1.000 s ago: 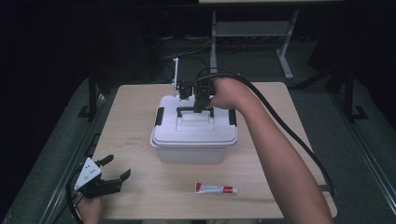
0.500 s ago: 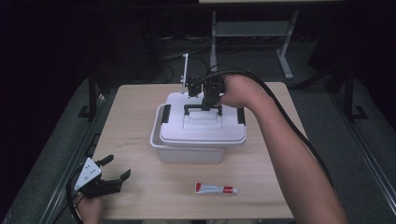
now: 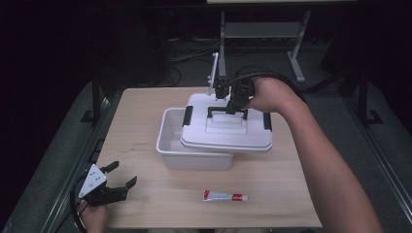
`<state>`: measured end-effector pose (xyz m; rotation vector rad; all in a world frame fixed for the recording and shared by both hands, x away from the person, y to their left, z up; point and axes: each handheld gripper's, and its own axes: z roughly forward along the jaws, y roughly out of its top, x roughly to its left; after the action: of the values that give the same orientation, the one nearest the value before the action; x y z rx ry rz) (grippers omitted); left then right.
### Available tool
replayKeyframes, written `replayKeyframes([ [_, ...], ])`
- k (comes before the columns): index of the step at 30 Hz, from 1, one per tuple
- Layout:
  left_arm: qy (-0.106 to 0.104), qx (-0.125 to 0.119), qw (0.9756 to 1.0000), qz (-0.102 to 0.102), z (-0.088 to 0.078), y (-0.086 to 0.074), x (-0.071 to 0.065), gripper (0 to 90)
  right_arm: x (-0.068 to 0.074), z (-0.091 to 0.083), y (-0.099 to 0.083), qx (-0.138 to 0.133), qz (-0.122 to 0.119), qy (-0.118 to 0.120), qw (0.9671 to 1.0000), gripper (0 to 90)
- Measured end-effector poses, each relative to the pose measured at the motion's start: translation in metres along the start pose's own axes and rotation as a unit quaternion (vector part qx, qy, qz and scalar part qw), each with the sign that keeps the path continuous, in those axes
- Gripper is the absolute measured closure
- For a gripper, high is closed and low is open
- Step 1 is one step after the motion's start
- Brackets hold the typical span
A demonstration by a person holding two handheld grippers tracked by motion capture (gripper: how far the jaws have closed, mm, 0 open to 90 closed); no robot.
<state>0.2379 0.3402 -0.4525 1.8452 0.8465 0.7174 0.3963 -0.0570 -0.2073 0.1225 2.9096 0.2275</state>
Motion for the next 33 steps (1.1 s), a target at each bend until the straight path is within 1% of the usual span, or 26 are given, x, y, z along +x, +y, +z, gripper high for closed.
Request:
replayKeyframes([
  [3,0.0,0.0,1.0,0.001,0.0,0.0,0.0,13.5,0.001,-0.002,-0.007,0.004,0.009,0.001,0.9999,84.0],
  [6,0.0,0.0,1.0,0.001,0.0,0.0,0.0,13.5,0.0,-0.004,-0.015,0.004,0.011,-0.001,0.9999,84.1],
  [10,0.001,0.001,1.0,0.0,0.0,0.0,0.0,13.5,0.001,-0.007,-0.026,0.004,0.021,-0.001,0.9998,84.0],
  [29,0.001,0.004,1.0,0.005,0.001,0.0,-0.001,13.5,0.004,-0.008,-0.063,0.006,0.046,-0.001,0.9989,84.0],
  [33,0.001,0.003,1.0,0.005,0.001,0.0,-0.001,13.5,0.005,-0.007,-0.072,0.002,0.054,0.001,0.9985,84.0],
])
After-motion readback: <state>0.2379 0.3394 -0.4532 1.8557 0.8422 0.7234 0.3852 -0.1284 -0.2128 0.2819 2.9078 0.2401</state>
